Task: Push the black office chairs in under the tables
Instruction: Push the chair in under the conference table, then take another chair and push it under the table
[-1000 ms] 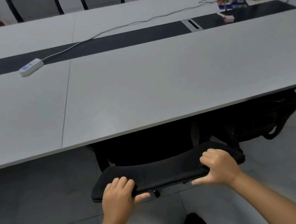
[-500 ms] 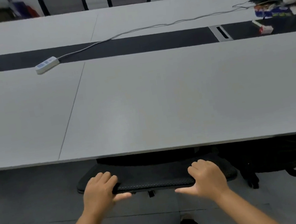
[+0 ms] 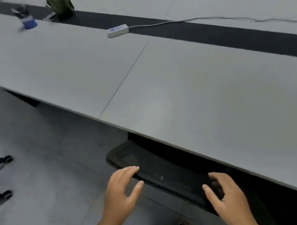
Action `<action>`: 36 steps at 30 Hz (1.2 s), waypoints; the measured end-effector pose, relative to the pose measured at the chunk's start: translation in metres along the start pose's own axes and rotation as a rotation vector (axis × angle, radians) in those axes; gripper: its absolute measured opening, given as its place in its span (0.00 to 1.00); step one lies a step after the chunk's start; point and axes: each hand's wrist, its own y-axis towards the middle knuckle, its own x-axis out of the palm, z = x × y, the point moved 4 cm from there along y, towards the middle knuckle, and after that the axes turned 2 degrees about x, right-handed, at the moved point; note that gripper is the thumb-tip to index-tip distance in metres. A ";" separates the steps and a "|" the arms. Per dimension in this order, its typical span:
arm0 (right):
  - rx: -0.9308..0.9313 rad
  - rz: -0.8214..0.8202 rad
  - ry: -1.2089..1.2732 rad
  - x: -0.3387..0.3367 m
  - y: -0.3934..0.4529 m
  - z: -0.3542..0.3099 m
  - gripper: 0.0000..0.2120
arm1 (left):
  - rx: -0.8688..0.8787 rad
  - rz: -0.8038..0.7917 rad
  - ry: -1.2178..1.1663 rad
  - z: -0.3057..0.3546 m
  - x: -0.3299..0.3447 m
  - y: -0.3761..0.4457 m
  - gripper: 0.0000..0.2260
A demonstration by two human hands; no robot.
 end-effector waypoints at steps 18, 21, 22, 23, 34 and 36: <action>-0.632 -0.974 -0.137 0.262 0.013 -0.208 0.23 | -1.329 0.874 -0.507 -0.149 -0.097 -0.211 0.13; -0.695 -1.045 -0.240 0.305 0.010 -0.253 0.24 | -1.336 1.064 -0.481 -0.173 -0.137 -0.225 0.12; -0.733 -1.078 -0.263 0.321 0.006 -0.272 0.23 | -1.342 1.127 -0.480 -0.178 -0.150 -0.230 0.12; -0.765 -1.112 -0.273 0.337 0.001 -0.293 0.23 | -1.346 1.196 -0.473 -0.181 -0.161 -0.237 0.11; -1.148 -1.566 -0.438 0.505 -0.077 -0.437 0.19 | -1.606 1.940 -0.399 -0.207 -0.180 -0.296 0.11; -1.247 -1.659 -0.539 0.533 -0.091 -0.452 0.20 | -1.705 2.058 -0.406 -0.215 -0.177 -0.290 0.11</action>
